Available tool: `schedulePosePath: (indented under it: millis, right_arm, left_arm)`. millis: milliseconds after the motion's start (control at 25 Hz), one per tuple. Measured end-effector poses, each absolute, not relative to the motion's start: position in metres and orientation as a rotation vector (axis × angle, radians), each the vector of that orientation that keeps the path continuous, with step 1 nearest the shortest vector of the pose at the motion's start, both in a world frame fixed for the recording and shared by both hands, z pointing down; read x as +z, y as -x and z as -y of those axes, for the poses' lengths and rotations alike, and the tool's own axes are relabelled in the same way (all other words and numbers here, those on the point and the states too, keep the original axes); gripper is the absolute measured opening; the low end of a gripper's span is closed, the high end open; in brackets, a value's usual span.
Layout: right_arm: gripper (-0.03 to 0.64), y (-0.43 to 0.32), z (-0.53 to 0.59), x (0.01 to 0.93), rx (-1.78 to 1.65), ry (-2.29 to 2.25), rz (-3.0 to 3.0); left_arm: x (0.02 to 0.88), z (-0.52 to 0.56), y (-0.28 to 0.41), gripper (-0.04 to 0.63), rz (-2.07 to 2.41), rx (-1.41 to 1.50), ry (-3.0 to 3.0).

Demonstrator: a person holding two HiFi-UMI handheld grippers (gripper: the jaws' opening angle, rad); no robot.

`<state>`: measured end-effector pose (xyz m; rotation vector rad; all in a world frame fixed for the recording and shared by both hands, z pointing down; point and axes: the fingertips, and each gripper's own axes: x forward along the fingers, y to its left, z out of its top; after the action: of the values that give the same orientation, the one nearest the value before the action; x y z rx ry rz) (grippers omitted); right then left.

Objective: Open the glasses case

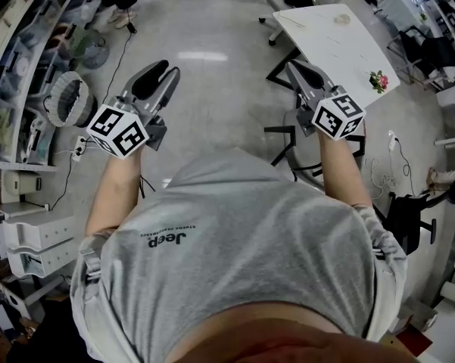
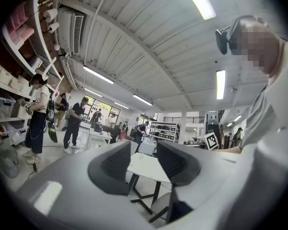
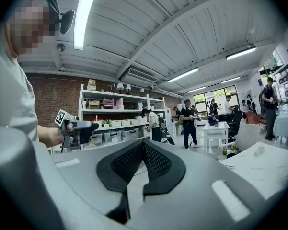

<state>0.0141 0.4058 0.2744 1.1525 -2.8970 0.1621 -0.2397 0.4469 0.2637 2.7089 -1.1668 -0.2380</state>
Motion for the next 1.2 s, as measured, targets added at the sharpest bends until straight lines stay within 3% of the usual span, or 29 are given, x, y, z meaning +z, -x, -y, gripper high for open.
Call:
schedulePosePath:
  millis: [120, 280, 760, 1200]
  right_arm:
    - [0.005, -0.028, -0.407, 0.274, 0.164, -1.133, 2.910]
    - [0.005, -0.047, -0.408, 0.272, 0.162, -1.104, 2.926]
    - [0.006, -0.099, -0.396, 0.277, 0.184, -1.073, 2.970]
    - [0.006, -0.063, -0.334, 0.296, 0.206, -1.138, 2.922]
  left_arm:
    - [0.261, -0.448, 0.219, 0.318, 1.146, -0.239, -2.731]
    - [0.258, -0.450, 0.197, 0.400, 1.157, -0.241, -2.717]
    - [0.268, -0.447, 0.150, 0.422, 1.212, -0.254, -2.659]
    - [0.292, -0.371, 0.188, 0.422, 1.135, -0.237, -2.654]
